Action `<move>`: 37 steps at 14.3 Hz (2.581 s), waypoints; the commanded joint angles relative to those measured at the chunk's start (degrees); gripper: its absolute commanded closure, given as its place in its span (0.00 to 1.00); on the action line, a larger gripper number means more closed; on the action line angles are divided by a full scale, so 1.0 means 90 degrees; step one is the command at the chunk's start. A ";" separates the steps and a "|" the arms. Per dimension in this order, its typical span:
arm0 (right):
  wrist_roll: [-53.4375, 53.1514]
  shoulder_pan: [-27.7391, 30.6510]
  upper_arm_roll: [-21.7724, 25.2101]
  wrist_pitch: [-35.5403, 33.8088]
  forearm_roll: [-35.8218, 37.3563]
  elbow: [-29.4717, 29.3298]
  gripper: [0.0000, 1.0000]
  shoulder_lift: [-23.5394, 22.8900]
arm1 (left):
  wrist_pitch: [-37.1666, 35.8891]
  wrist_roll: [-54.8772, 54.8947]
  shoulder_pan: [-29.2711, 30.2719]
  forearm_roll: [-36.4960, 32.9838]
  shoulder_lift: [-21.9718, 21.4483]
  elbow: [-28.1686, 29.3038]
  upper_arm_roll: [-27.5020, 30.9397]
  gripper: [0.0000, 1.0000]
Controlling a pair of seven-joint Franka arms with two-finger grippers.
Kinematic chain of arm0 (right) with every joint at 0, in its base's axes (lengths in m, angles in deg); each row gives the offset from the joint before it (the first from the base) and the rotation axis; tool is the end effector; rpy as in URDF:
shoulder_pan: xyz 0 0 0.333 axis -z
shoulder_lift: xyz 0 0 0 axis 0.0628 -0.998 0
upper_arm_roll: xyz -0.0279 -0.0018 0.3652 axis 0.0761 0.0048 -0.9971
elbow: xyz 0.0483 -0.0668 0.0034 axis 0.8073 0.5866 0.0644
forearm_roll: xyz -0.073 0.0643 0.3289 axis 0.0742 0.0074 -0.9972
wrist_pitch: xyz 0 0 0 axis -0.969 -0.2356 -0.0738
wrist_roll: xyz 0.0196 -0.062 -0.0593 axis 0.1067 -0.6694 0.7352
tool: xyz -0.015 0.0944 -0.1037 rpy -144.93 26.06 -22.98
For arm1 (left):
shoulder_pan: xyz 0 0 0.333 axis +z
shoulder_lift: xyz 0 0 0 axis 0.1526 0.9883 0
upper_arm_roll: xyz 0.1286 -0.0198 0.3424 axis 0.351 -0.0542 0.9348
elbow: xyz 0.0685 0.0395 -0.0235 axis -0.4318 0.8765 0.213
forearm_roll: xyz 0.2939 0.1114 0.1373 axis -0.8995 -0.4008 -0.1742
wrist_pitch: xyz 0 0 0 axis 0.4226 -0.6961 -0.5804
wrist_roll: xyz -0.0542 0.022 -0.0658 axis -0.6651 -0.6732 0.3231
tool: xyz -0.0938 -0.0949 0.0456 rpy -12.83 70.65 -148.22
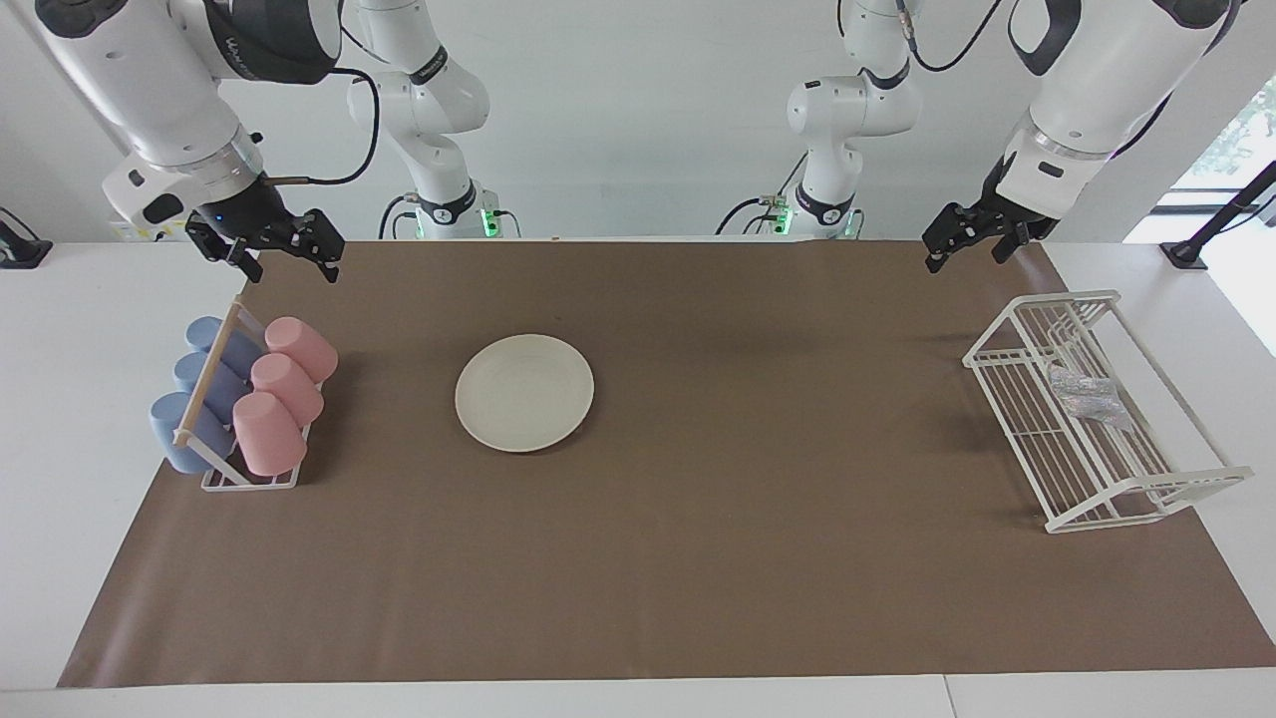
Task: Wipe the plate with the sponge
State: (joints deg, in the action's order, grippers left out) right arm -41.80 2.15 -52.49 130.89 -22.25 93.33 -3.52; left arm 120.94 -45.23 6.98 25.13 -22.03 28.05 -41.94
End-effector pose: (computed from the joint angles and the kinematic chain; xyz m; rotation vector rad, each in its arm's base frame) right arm 0.4881 -0.0323 0.6194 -3.1337 0.0597 0.1331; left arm 0.4799 -0.0624 0.6381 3.1248 0.1337 -0.1256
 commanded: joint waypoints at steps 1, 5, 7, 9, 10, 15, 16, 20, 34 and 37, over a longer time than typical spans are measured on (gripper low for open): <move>-0.0656 -0.0140 -0.0029 0.0020 -0.0132 0.0049 0.00 0.0071 | 0.0181 0.0028 0.0053 -0.0321 -0.0118 0.0188 -0.0058 0.00; -0.2189 -0.0453 -0.0029 0.0030 -0.0122 0.0059 0.00 0.0081 | 0.0862 0.0028 -0.0132 -0.2419 0.0243 0.0684 -0.0068 0.00; -0.2843 -0.0658 -0.0029 0.0020 -0.0132 0.0069 0.00 0.0091 | 0.1302 -0.0001 -0.0152 -0.3405 0.0564 0.0949 -0.0068 0.00; -0.3439 -0.0892 -0.0029 0.0030 -0.0132 0.0069 0.00 0.0091 | 0.1586 -0.0486 -0.0162 -0.4371 0.1111 0.0949 -0.0068 0.00; -0.3868 -0.0990 -0.0029 0.0040 -0.0122 0.0069 0.00 0.0101 | 0.1684 -0.0741 -0.0162 -0.4734 0.1297 0.0949 -0.0068 0.00; -0.6319 -0.1565 -0.0039 0.0390 -0.0239 0.0059 0.00 0.0101 | 0.1919 -0.1524 -0.0074 -0.6036 0.2021 0.0861 -0.0068 0.00; -0.7000 -0.1751 -0.0039 0.0440 -0.0269 0.0059 0.00 0.0101 | 0.1919 -0.1602 -0.0074 -0.6036 0.2031 0.0929 -0.0068 0.00; -0.8556 -0.2181 -0.0039 0.0440 -0.0269 0.0088 0.00 0.0149 | 0.2085 -0.1642 -0.0064 -0.6260 0.2177 0.0910 -0.0058 0.00; -1.0561 -0.2983 -0.0078 0.1104 -0.0366 0.0245 0.00 0.0140 | 0.2153 -0.1603 -0.0025 -0.6319 0.2187 0.0862 -0.0058 1.00; -1.0571 -0.2993 -0.0117 0.1299 -0.0366 0.0245 0.00 0.0023 | 0.2115 -0.1574 -0.0064 -0.6310 0.2187 0.0745 -0.0058 1.00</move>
State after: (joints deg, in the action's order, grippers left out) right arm -135.72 -24.95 -53.02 140.66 -24.98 94.35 -3.19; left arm 139.58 -59.19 6.70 -30.61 -2.75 36.05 -42.60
